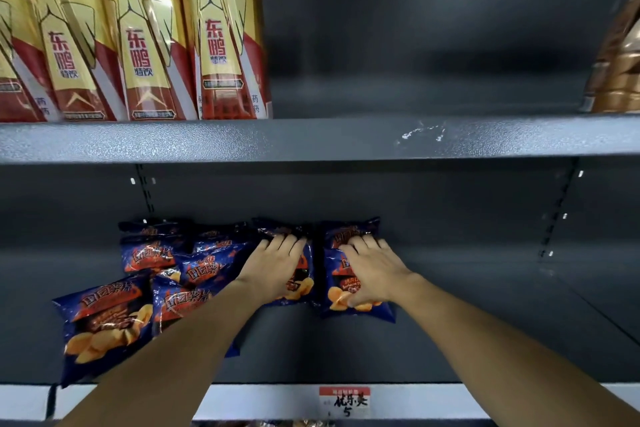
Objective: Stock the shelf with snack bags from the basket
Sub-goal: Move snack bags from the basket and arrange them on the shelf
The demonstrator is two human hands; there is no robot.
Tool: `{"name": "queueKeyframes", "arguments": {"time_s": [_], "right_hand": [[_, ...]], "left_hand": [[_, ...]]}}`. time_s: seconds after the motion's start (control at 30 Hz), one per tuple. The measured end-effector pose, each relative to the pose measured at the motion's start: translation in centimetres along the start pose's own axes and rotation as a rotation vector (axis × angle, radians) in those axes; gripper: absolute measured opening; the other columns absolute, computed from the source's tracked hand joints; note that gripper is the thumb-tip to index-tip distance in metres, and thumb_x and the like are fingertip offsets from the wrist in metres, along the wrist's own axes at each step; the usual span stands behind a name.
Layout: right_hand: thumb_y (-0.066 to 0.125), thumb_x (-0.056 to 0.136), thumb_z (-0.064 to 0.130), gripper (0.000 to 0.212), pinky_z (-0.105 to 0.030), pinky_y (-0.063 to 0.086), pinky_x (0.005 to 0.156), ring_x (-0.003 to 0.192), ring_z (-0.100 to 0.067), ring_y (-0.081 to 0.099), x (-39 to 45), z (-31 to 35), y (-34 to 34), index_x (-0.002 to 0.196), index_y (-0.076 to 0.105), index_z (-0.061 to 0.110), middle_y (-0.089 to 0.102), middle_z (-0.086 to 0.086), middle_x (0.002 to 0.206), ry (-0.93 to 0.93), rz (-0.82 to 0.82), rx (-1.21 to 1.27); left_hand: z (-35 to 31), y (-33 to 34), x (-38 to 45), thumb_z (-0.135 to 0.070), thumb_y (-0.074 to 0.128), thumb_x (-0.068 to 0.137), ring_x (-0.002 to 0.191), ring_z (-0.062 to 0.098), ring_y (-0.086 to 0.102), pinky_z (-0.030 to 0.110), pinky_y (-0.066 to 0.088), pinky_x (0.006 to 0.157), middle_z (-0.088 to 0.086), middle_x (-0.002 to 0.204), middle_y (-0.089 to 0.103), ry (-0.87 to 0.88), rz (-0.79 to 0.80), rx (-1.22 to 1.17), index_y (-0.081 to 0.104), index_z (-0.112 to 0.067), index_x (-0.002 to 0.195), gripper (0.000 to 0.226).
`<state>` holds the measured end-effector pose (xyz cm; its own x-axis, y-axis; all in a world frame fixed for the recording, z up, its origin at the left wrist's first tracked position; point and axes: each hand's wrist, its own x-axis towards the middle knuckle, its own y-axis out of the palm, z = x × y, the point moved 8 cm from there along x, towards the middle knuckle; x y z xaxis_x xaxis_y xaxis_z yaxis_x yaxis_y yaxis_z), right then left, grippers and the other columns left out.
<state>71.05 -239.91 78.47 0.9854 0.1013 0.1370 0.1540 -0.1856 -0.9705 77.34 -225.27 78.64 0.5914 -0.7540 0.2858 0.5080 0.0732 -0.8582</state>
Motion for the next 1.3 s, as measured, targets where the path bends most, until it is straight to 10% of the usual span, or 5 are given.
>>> {"name": "queueKeyframes", "arguments": {"time_s": [0.33, 0.63, 1.3], "right_hand": [[0.089, 0.040, 0.060, 0.110, -0.040, 0.046, 0.093, 0.109, -0.029, 0.053, 1.7, 0.4, -0.4, 0.132, 0.051, 0.013, 0.053, -0.008, 0.125, 0.135, -0.257, -0.053], [0.072, 0.049, 0.081, 0.125, -0.048, 0.028, 0.110, 0.132, -0.029, 0.036, 0.9, 0.3, -1.7, 0.150, 0.028, 0.023, 0.037, -0.006, 0.145, 0.155, -0.278, 0.018], [0.051, 0.095, 0.041, 0.042, -0.038, 0.044, 0.095, 0.118, -0.022, 0.049, -10.3, -5.6, -4.2, 0.132, 0.050, 0.021, 0.052, 0.001, 0.129, 0.463, -0.332, 0.132]], "left_hand": [[0.3, 1.1, 1.2, -0.040, 0.092, 0.050, 0.100, 0.026, 0.057, 0.037, 0.054, 0.077, 0.007, 0.110, 0.060, -0.068, -0.082, -0.045, 0.047, -0.011, 0.128, 0.095], [0.9, -0.6, 0.0, -0.069, 0.061, 0.074, 0.138, 0.028, 0.028, 0.042, 0.022, 0.116, 0.008, 0.149, 0.028, -0.058, 0.054, -0.127, 0.011, -0.012, 0.153, 0.110], [-10.0, -8.3, 4.3, -0.047, 0.049, 0.093, 0.115, 0.028, 0.055, 0.043, 0.041, 0.094, 0.006, 0.130, 0.057, 0.033, -0.237, -0.390, 0.048, -0.017, 0.135, 0.052]]}}
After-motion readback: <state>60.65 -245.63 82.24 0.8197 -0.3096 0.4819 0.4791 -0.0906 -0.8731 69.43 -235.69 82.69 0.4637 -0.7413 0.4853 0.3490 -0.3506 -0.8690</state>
